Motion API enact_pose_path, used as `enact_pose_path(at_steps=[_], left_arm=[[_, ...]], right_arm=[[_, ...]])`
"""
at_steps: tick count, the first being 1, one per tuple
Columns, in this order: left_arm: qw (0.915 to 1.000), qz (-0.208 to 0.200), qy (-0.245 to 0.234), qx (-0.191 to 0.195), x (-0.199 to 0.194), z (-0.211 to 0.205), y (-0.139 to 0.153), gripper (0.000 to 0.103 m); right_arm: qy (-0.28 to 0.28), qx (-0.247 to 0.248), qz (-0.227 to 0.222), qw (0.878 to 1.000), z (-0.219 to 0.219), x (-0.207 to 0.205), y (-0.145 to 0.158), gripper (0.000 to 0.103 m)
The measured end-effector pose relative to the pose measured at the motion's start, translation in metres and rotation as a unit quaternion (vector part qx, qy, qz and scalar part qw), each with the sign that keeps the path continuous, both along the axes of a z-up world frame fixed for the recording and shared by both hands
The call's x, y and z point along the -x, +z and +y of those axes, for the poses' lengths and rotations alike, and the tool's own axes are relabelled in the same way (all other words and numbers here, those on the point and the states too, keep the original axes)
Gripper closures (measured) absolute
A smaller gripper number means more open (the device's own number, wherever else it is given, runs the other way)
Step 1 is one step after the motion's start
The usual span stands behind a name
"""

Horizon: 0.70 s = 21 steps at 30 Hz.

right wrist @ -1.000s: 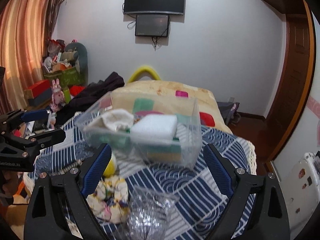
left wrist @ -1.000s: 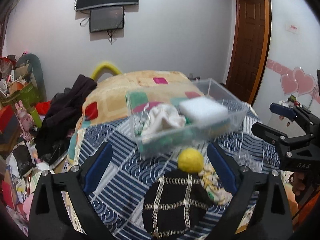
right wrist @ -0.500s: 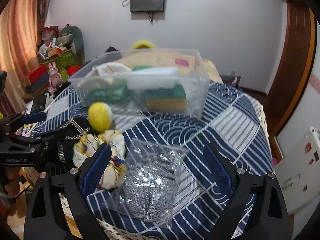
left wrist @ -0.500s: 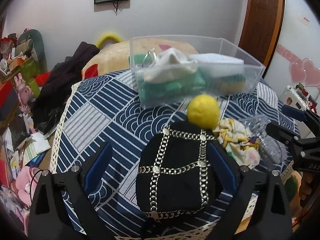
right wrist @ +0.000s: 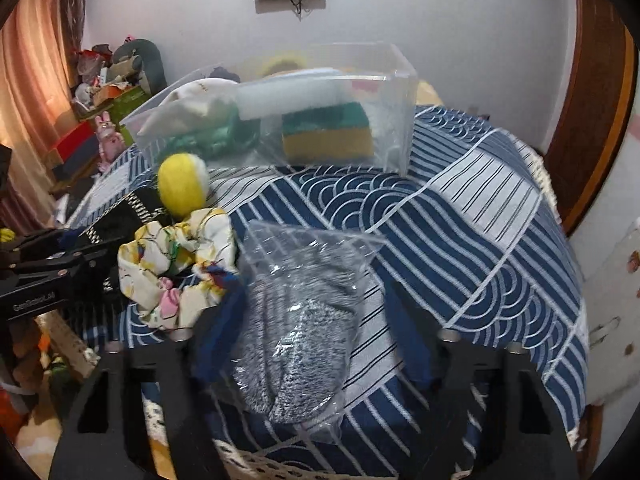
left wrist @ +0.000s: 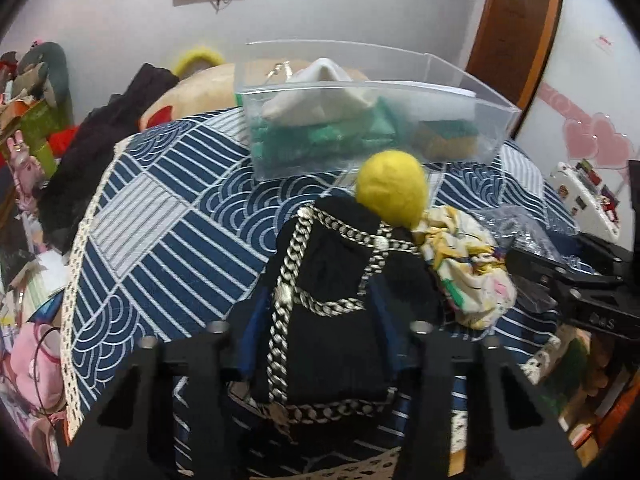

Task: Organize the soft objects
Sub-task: 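Grasp the black chain-trimmed bag with the left gripper while the right gripper grasps the clear bag of grey knit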

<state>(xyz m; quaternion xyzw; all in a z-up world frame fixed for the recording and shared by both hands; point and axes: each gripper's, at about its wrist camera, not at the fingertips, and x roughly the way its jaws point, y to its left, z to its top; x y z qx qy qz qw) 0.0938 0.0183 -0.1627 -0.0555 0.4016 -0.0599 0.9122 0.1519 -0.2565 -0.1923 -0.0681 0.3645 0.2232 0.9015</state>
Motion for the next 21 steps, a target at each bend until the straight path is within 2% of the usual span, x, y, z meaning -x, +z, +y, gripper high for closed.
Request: enact_pose_path(at_steps=[3,6,15,21], left_arm=[[1.0000,-0.004,-0.002,0.003,0.003,0.000,0.003,0.070],[0.9999,-0.015,0.003,0.002,0.005,0.003,0.009,0.073],[0.9982,-0.055,0.024,-0.006,0.014,0.013,0.034,0.075],[0.9962,-0.081,0.028,-0.016,0.017,0.014,0.054,0.074]], right_arm=[[0.004,-0.011,0.006,1.000,-0.003,0.002,0.002,0.065],[0.008,-0.017,0.000,1.000,-0.005,0.005,0.007,0.074],[0.001,-0.020,-0.028,0.999,-0.011,0.008,0.019,0.077],[-0.002,-0.027,-0.057,0.998,-0.007,0.007,0.039,0.077]])
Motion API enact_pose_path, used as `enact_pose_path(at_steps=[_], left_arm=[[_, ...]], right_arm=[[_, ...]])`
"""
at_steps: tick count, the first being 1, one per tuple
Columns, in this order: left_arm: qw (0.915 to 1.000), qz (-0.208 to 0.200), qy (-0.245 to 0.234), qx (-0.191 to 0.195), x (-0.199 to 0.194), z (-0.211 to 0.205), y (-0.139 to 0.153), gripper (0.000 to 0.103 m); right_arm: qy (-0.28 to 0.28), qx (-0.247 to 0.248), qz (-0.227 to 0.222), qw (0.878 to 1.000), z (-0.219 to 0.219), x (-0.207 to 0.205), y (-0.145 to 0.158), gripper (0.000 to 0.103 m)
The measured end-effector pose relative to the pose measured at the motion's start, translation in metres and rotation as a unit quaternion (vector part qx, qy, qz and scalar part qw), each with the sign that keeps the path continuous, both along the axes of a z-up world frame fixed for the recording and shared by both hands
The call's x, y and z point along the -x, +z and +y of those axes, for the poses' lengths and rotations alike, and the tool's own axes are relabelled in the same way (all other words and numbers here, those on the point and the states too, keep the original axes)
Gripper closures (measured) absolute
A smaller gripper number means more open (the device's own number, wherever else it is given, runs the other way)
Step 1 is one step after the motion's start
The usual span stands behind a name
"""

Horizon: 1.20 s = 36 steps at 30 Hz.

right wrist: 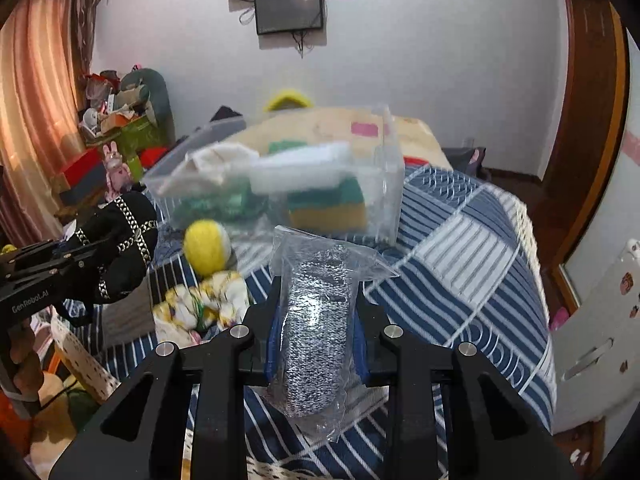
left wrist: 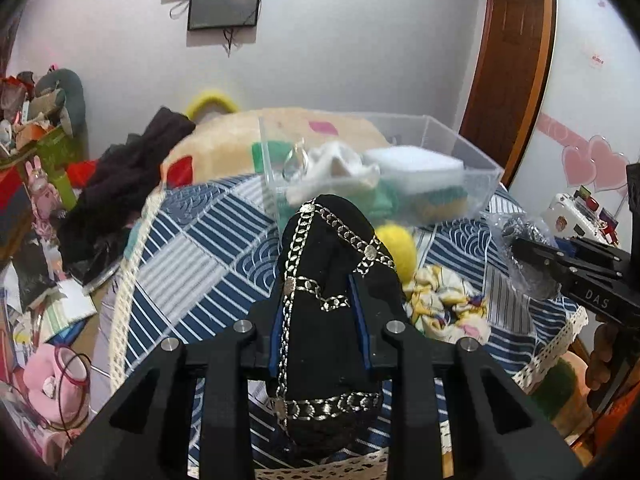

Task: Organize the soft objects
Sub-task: 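Grasp the black chain-trimmed bag with the left gripper while the right gripper grasps the clear bag of grey knit, then drop the black bag into the box with the left gripper while the right gripper drops the clear bag in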

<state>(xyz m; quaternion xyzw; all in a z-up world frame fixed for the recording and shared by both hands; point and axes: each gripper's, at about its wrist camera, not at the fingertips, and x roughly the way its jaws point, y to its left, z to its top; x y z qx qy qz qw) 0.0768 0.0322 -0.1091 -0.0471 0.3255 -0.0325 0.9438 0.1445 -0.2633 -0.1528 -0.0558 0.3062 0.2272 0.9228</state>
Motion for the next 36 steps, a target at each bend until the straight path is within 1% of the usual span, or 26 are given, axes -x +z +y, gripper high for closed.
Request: enact_pose_path(at_steps=[14,20,24,27,30,36], left_arm=[[0.9978,-0.064,0.015,-0.006,-0.009,0.004,0.047,0.074],[0.9962,-0.081,0.030,-0.004,-0.019,0.006,0.060,0.074],[0.9960,-0.079,0.042,-0.001,-0.032,0.011,0.063,0.074],[0.9961,-0.077,0.042,0.011,-0.043,0.013,0.067,0.074],[0.9965,-0.073,0.039,0.013,-0.057,0.012,0.069,0.074],[0.9981,-0.056,0.026,0.006,-0.084,0.001,0.062,0.074]], right_arm=[[0.010,-0.018,-0.076,0.997,0.019,-0.011,0.046,0.077],[0.009,-0.019,-0.105,0.994,0.023,-0.016,0.056,0.077],[0.005,-0.019,-0.116,0.993,0.023,-0.022,0.061,0.077],[0.003,-0.021,-0.123,0.992,0.026,-0.030,0.066,0.077],[0.004,-0.019,-0.127,0.992,0.032,-0.037,0.068,0.077],[0.023,-0.017,-0.116,0.993,0.048,-0.053,0.065,0.077]])
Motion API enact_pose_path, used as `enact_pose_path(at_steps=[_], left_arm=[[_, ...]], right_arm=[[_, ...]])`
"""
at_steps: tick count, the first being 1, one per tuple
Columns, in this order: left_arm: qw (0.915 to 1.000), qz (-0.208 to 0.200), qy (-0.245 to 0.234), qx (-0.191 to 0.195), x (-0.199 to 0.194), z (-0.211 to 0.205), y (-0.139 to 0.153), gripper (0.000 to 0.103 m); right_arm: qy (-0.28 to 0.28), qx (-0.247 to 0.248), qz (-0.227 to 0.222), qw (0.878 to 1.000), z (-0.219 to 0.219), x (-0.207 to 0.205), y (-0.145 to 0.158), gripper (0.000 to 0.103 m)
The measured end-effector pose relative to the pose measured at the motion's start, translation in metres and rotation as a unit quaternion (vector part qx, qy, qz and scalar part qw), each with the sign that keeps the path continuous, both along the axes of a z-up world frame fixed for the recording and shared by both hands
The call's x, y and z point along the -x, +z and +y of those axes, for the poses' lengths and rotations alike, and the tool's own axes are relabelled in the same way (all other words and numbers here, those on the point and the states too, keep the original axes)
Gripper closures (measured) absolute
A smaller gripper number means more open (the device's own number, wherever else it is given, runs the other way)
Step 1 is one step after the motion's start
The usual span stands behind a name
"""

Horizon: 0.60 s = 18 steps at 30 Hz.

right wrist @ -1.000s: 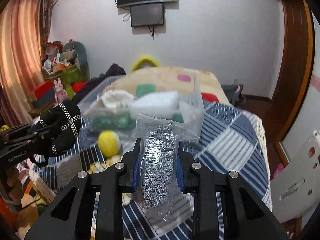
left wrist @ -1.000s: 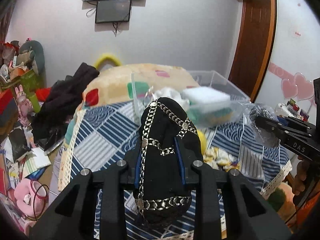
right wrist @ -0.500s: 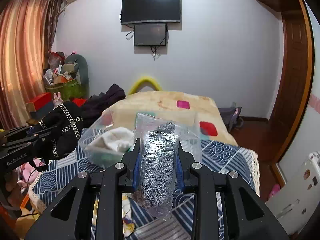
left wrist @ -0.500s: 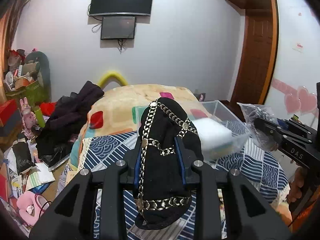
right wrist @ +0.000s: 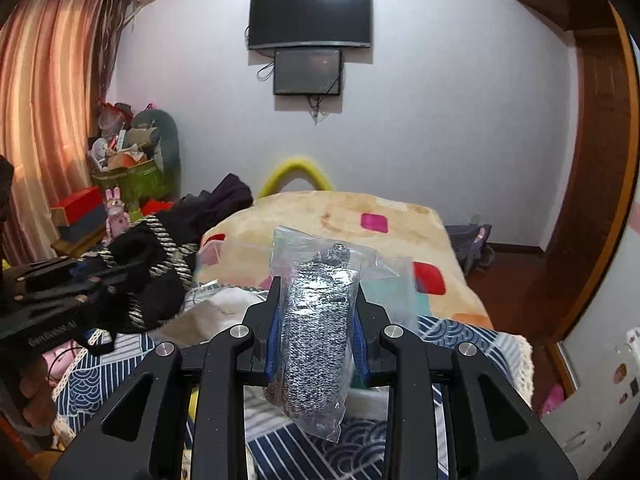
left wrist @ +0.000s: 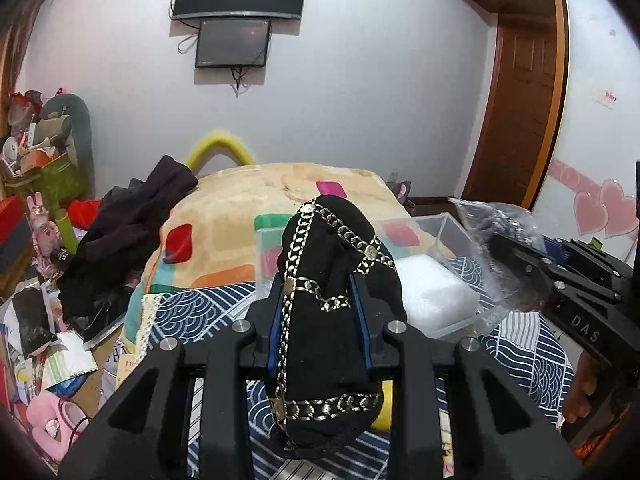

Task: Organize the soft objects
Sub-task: 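Drop the black bag into the box with the left gripper while the right gripper drops the clear bag in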

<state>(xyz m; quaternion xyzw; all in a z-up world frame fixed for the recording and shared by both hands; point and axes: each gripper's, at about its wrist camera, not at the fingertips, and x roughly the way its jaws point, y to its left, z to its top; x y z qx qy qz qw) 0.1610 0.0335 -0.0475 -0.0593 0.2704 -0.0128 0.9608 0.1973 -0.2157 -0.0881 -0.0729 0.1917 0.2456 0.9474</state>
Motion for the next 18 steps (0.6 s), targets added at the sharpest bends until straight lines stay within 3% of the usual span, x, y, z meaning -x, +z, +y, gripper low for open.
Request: enact_pose_path(at_steps=[18], left_arm=[[0.9983,0.053,-0.023,-0.013,-0.058,-0.023,-0.043,0.071]], right_arm=[[0.024,0.052,0.078,0.995,0.029,-0.043,-0.036,0.075]])
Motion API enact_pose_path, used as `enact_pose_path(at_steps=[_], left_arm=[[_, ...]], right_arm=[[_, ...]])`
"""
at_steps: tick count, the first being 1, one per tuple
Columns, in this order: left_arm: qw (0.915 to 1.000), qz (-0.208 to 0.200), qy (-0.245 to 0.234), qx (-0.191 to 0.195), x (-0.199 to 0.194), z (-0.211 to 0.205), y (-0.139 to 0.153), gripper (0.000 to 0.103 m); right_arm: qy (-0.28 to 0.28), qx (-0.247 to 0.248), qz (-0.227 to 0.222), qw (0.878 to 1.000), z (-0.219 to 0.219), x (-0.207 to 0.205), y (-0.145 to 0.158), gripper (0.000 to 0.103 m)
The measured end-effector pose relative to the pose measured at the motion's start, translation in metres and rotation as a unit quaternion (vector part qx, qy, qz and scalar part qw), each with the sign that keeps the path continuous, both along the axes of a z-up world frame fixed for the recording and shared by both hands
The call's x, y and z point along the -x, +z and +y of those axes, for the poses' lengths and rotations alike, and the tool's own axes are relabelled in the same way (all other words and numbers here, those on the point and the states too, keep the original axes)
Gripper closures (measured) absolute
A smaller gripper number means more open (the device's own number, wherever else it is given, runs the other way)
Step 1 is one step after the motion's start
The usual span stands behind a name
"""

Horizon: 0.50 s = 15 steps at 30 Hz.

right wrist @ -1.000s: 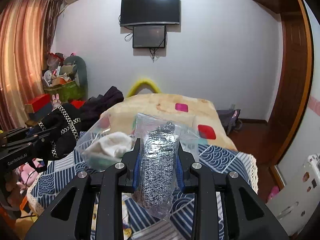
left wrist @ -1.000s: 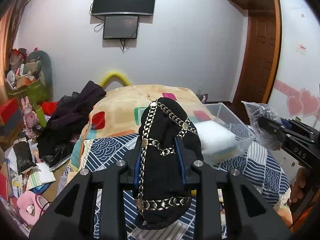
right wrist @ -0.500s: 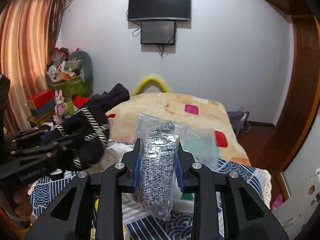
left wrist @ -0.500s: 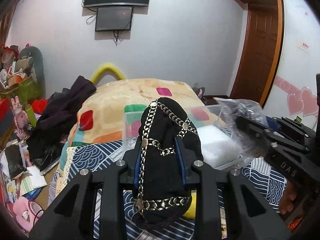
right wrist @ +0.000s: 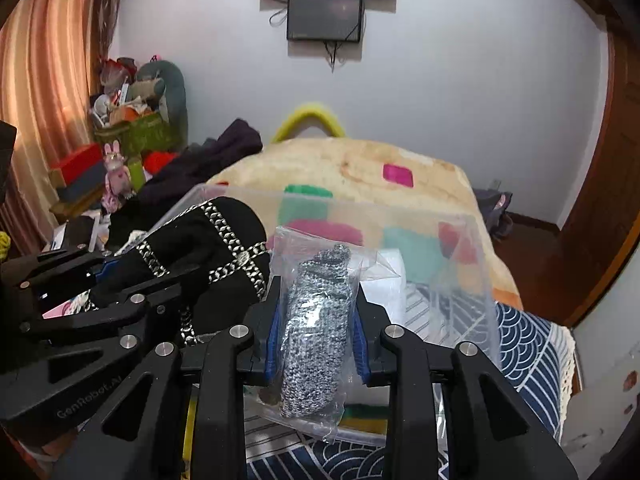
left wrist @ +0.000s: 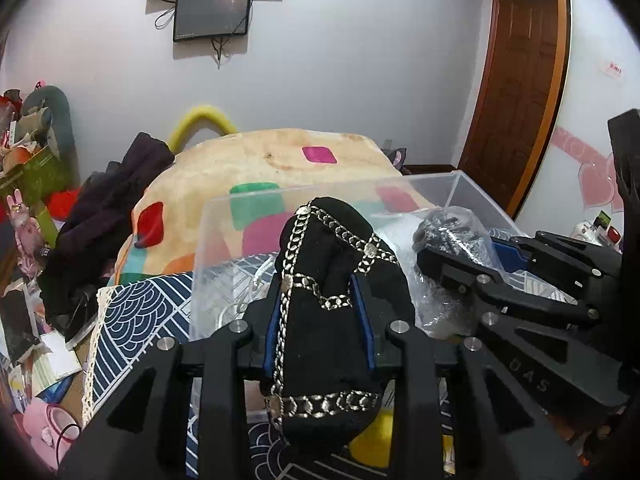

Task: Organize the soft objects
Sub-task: 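Drop the black bag into the box with the left gripper while the right gripper drops the clear bag in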

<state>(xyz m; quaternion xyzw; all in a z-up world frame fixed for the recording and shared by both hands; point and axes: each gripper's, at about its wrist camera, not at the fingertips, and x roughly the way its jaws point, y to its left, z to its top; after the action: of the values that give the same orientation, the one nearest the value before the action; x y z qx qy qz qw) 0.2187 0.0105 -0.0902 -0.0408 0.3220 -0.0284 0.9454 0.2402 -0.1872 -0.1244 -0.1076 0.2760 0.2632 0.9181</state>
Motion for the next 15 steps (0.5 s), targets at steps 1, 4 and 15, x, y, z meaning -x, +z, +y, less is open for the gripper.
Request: enact_pose_path(at_steps=[1,4,15], left_arm=[[1.0000,0.002,0.001,-0.003,-0.001,-0.001,-0.001,0.070],[0.9999,0.006,0.003,-0.009,-0.002,-0.001,-0.001,0.065],[0.9996,-0.027,0.006,-0.004,0.027,0.008,0.027,0.041]], right_arm=[[0.002,0.002,0.003,1.000,-0.001,0.000,-0.001,0.075],[0.002,0.006,0.006,1.000,-0.002,0.001,0.000,0.069],[-0.009,-0.017,-0.028,0.999,-0.022,0.019,0.021,0.044]])
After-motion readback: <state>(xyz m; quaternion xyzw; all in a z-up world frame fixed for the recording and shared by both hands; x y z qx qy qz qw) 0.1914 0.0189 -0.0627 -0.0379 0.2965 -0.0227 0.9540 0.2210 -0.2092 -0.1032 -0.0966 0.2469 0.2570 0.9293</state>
